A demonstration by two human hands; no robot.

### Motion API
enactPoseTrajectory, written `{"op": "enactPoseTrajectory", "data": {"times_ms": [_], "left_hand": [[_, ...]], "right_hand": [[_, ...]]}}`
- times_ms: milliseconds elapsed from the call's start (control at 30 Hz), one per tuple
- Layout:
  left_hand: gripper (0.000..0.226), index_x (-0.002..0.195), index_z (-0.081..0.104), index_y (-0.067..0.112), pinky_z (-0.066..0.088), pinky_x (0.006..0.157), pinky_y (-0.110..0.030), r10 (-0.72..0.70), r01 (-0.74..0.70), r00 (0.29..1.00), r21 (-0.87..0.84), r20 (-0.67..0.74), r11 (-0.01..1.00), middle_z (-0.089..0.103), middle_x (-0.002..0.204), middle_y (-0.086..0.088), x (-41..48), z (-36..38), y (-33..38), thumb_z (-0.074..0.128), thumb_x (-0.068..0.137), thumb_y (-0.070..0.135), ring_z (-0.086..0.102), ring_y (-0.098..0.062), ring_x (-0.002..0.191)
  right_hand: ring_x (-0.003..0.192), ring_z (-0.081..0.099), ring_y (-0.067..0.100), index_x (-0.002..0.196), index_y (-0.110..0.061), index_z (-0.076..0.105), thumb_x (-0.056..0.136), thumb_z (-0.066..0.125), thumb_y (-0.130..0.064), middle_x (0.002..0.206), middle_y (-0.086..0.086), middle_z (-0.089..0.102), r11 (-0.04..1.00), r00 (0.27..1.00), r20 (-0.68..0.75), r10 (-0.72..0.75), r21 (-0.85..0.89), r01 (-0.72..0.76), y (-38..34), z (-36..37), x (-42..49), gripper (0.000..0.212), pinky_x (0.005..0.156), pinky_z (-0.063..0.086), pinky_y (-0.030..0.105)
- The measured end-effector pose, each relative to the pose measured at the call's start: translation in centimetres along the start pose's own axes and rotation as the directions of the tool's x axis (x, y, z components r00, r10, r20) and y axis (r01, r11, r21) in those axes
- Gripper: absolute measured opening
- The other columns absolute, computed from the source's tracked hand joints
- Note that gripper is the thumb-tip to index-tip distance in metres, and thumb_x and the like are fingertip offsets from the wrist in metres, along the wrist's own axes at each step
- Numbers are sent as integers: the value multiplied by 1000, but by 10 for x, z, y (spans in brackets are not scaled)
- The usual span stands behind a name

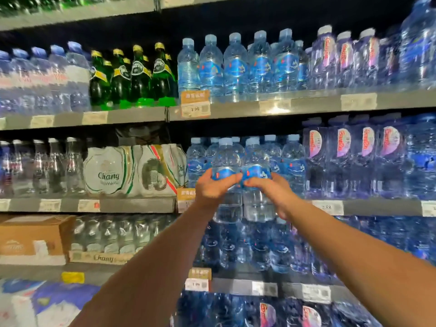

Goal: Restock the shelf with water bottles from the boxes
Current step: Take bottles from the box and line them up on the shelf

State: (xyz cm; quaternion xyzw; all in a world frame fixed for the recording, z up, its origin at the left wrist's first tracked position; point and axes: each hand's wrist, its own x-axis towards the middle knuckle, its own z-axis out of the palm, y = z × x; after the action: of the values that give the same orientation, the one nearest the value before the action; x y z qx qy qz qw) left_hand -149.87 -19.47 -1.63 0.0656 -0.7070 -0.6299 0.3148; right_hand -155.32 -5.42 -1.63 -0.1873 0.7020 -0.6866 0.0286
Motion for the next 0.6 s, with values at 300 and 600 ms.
{"op": "enactPoseTrajectory", "data": {"times_ms": [300, 600], "left_hand": [[99, 152, 18, 8, 33, 103, -28, 19, -28, 977, 40, 211, 999, 22, 157, -5, 96, -20, -12, 79, 77, 30, 27, -23, 142], [105, 149, 31, 15, 33, 112, -41, 40, -49, 990, 70, 133, 996, 37, 151, -1, 132, -5, -37, 86, 63, 40, 35, -22, 138]], "right_hand": [[130, 44, 31, 148, -1, 27, 70, 83, -24, 147, 16, 40, 977, 953, -293, -84, -212, 21, -16, 43, 70, 98, 91, 40, 34], [120, 49, 31, 143, 1, 33, 70, 83, -16, 137, 17, 48, 946, 916, -376, -142, -324, 14, -12, 48, 97, 90, 88, 41, 34]]}}
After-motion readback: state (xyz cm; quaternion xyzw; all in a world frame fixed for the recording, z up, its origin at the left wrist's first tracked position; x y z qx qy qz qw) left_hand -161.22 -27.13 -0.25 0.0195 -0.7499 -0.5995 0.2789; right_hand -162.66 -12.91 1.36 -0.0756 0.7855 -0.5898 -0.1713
